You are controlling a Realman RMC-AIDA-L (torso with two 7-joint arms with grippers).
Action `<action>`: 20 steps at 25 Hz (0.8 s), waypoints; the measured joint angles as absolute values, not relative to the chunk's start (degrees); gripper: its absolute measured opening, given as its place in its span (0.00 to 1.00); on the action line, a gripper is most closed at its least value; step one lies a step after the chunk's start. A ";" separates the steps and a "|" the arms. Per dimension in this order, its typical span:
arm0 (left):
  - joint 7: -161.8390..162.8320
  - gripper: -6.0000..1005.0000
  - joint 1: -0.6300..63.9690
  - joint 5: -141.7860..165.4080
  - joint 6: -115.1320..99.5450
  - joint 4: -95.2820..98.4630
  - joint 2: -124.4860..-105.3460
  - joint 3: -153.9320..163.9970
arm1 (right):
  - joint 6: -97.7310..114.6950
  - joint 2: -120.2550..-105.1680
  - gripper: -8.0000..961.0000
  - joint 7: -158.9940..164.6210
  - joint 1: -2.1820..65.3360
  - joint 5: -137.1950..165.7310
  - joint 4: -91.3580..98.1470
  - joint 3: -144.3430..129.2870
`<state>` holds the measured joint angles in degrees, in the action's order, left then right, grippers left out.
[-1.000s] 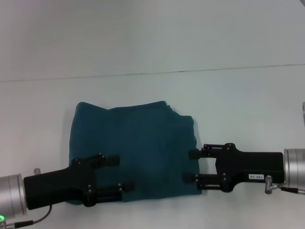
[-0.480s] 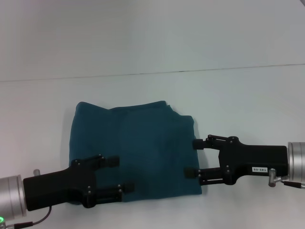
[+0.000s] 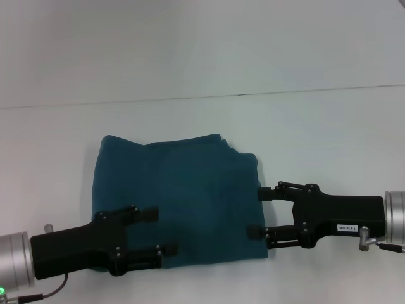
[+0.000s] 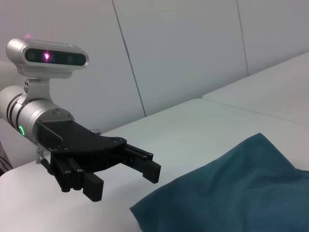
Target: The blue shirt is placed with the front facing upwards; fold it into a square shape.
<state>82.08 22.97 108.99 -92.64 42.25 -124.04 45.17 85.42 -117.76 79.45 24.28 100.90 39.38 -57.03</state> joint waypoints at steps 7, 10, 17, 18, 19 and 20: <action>82.15 0.88 23.02 109.07 -92.60 42.29 -124.02 45.17 | 85.44 -117.76 0.98 79.45 24.25 100.89 39.37 -57.01; 82.16 0.88 23.02 109.07 -92.72 42.35 -124.01 45.17 | 85.44 -117.76 0.98 79.45 24.22 100.89 39.37 -56.79; 82.18 0.88 22.96 109.07 -92.93 42.51 -124.01 44.50 | 85.84 -117.76 0.98 79.45 24.05 100.88 39.31 -56.33; 82.18 0.88 22.93 109.07 -92.93 42.52 -124.01 44.38 | 85.85 -117.76 0.98 79.45 24.05 100.88 39.29 -56.33; 82.17 0.88 22.87 109.07 -92.94 42.53 -124.01 44.22 | 85.85 -117.76 0.98 79.45 24.05 100.88 39.27 -56.33; 82.17 0.88 22.83 109.07 -92.95 42.53 -124.01 44.07 | 85.86 -117.76 0.98 79.45 24.05 100.88 39.27 -56.33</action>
